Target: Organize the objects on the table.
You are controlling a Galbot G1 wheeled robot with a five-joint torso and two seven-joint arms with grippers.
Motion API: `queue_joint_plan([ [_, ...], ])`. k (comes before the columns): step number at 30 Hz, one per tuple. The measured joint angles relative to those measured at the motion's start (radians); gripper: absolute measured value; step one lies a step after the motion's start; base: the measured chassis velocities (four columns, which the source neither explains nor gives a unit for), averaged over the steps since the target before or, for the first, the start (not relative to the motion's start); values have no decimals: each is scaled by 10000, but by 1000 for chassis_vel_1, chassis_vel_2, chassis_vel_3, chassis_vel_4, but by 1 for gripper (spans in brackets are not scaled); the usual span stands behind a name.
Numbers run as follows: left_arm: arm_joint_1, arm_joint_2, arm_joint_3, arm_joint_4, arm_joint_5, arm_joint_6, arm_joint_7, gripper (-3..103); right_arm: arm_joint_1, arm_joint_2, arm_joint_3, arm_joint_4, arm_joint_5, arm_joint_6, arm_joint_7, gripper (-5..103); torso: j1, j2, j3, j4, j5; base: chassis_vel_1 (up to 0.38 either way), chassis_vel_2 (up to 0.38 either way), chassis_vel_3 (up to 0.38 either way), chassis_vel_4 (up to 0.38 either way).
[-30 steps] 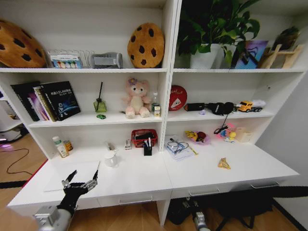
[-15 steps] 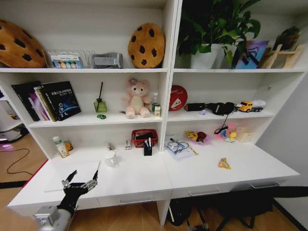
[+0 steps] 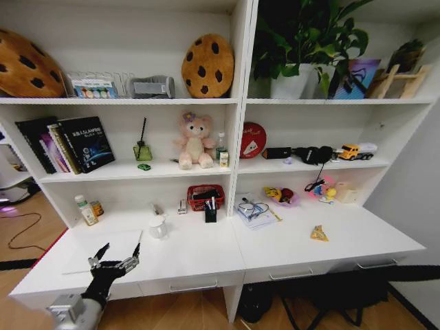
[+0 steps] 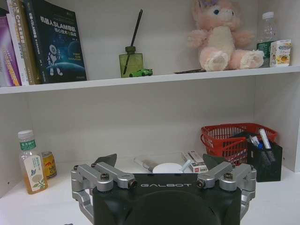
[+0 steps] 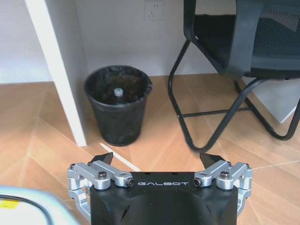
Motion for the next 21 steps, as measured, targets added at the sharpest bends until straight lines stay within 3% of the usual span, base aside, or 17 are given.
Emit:
queue_joint_plan([
  [4,0,0,0,0,-1,1,0,100,-1053,40,214,2115,329,-230,201,100,2,0,0,-1,-2,0,0,0,0],
  [7,0,0,0,1,0,0,0,100,-1777,-9,648,4727,758,-313,419,100,2,-1,0,2,1,0,0,0,0],
  [13,0,0,0,0,0,0,-1,100,-1850,-139,1542,7021,967,-677,279,100,4,-2,2,-1,1,0,0,0,0],
  [16,0,1,0,0,0,0,0,100,-1294,-250,2440,8586,1406,-1432,312,100,4,-3,2,-2,1,0,0,0,0],
  [17,0,1,0,0,0,0,0,100,-1294,-250,2440,8586,1406,-1432,312,100,4,-3,2,-2,1,0,0,0,0],
  [21,0,0,0,1,-1,0,0,100,-371,-813,3454,9644,2356,-2666,614,100,4,-3,2,-1,-1,0,0,0,0],
])
